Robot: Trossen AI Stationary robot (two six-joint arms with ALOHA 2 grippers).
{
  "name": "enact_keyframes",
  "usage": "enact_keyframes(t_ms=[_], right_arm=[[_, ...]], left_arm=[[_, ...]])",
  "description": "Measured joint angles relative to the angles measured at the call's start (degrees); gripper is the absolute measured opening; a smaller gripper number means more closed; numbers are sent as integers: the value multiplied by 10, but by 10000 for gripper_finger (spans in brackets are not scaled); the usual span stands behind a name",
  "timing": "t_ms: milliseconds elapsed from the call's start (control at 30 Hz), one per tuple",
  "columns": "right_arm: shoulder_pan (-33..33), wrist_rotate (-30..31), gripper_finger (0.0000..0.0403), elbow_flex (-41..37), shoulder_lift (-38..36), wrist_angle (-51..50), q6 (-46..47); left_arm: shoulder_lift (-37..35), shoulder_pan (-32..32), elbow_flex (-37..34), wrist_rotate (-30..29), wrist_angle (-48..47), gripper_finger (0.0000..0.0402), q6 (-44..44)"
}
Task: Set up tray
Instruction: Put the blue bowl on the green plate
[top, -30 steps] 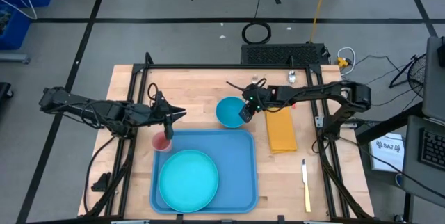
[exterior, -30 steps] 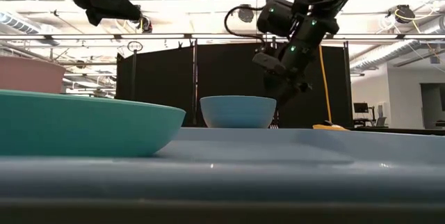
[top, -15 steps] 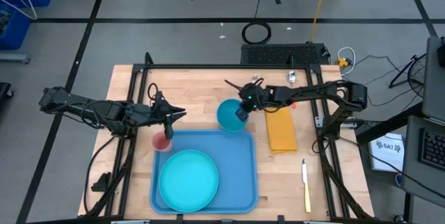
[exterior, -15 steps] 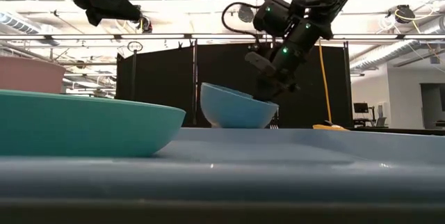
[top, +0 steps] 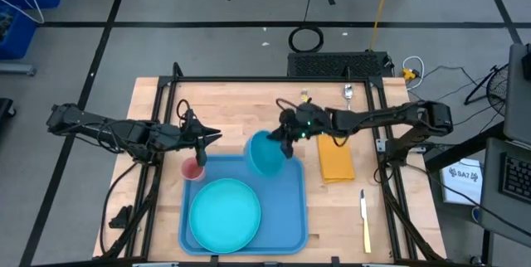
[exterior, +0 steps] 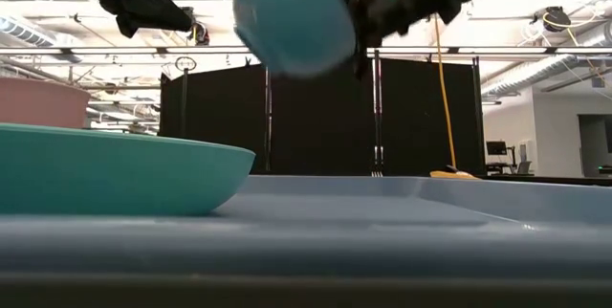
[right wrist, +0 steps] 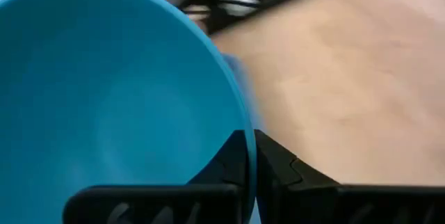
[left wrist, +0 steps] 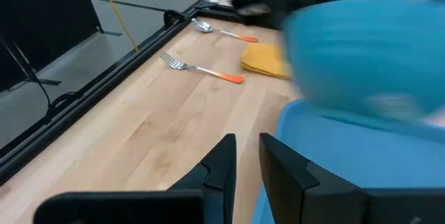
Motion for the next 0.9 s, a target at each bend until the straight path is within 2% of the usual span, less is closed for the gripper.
enact_keyframes(t_ms=[133,267,367,633,900], right_arm=[[55,6,1,2,3,11,5],[96,32,1,39,30,-9,5],[118,31,1,99,74,-19,-11],[144,0,1,309,247,-168,-97],[149,-15,0,417,357,-185,-119]], left_arm=[[0,0,0,-12,17,67,9],[-1,0,4,-28,39,67,28],[-1,0,5,-32,60,67,37],[-1,4,5,-28,64,67,31],[-1,4,5,-26,58,67,27]])
